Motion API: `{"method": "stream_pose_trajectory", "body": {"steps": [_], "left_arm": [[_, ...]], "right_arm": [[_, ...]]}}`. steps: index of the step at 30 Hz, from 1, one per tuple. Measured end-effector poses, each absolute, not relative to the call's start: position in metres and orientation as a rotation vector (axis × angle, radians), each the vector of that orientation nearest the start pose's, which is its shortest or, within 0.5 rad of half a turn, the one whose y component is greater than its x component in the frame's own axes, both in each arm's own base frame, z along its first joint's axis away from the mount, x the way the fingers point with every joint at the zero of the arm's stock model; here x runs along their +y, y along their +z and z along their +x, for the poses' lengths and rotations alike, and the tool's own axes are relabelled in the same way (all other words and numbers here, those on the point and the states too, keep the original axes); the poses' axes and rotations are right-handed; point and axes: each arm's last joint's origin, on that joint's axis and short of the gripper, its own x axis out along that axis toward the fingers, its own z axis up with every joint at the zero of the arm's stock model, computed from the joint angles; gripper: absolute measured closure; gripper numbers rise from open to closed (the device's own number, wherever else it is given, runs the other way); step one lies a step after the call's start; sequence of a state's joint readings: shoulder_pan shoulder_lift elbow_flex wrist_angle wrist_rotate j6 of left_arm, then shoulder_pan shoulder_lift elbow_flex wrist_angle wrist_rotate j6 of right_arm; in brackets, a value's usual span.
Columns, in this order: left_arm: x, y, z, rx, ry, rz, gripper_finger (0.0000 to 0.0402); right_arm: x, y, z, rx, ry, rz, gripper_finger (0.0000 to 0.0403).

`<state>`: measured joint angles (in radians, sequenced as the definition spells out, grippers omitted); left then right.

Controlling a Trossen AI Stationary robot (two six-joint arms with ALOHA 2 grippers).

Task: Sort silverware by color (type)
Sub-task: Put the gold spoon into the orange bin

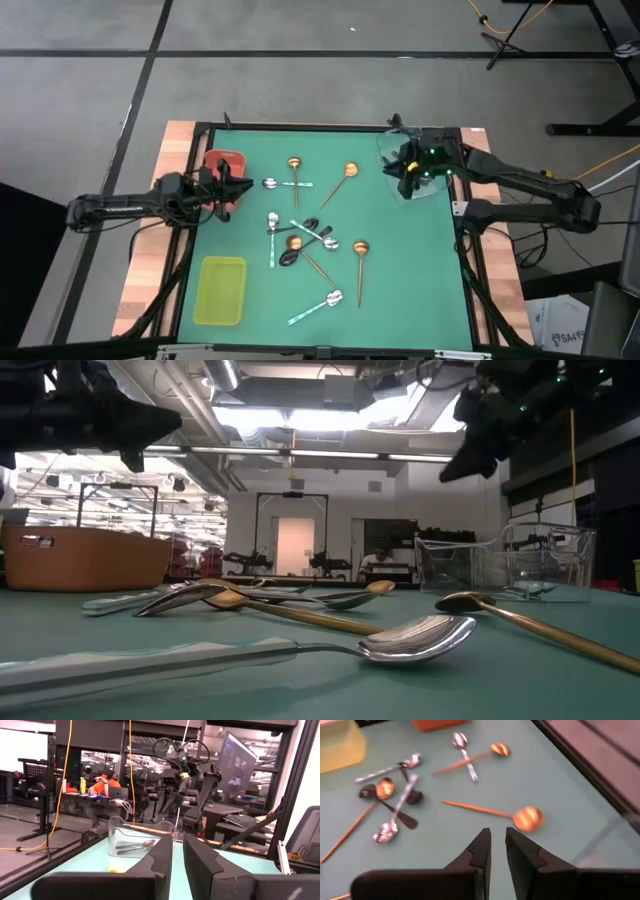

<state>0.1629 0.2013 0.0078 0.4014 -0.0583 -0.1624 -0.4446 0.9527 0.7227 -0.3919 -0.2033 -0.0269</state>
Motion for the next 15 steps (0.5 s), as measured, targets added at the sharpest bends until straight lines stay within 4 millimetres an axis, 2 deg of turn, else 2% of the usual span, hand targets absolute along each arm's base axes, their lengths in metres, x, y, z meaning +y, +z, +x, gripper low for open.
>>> {"method": "stream_pose_trajectory", "body": {"steps": [7,15], "left_arm": [[0.018,0.193,0.114,-0.226,0.243,-0.186,0.0363],[0.019,0.214,0.137,-0.140,0.301,-0.191,0.0363]], "right_arm": [[-0.059,0.268,0.191,0.572,-0.170,0.108,0.0352],[-0.048,0.268,0.194,0.575,-0.112,0.090,0.0352]]}}
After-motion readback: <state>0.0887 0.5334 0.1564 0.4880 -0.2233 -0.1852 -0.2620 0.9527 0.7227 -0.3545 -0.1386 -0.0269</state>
